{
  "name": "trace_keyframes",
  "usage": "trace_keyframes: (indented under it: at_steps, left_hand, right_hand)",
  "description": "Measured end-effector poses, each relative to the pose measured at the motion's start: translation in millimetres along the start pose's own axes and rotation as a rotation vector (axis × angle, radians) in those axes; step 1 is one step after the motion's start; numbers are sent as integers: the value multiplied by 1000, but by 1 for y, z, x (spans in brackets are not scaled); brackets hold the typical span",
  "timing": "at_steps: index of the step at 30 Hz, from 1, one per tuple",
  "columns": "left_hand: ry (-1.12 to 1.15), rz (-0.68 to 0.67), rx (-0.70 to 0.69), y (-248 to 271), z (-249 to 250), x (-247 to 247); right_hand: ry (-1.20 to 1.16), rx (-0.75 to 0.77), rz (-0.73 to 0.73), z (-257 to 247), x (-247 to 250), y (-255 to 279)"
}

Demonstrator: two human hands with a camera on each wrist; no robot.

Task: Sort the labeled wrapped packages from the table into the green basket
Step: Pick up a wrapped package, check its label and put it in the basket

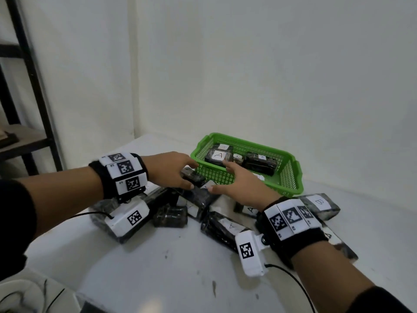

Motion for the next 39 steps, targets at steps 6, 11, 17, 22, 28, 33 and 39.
trace_keyframes:
  at_steps: [6,11,17,22,28,33,39]
  left_hand:
    - [-55,-110,-55,2,21,-17]
    - [-155,-162,-57,-1,26,-27]
    - [-115,-142,-56,-8,22,-27]
    - [181,-29,-98,-10,24,-10]
    - [737,168,-67,-11,38,-5]
    - [1079,147,-60,-14,77,-34]
    - [1280,94,-107,-30,129,-64]
  right_hand:
    - [52,-3,-48,9,-9,22]
    - [92,10,-107,8,-27,20]
    - [71,68,-81,6,-47,2]
    - [-168,53,106,22,-37,2]
    - [-525,57,323,52,-1,19]
    - [-726,72,321,80,27,48]
    - [-730,11,467,120,42,60]
Point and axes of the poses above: each hand's wrist, its own y-axis away from the middle knuckle, its own x-axis out of the back of the hand, z = x × y, the point moved 3 cm from there along -y, towards the middle knuckle, and after that the axes turned 3 degrees about z, right-handed, at the moved point
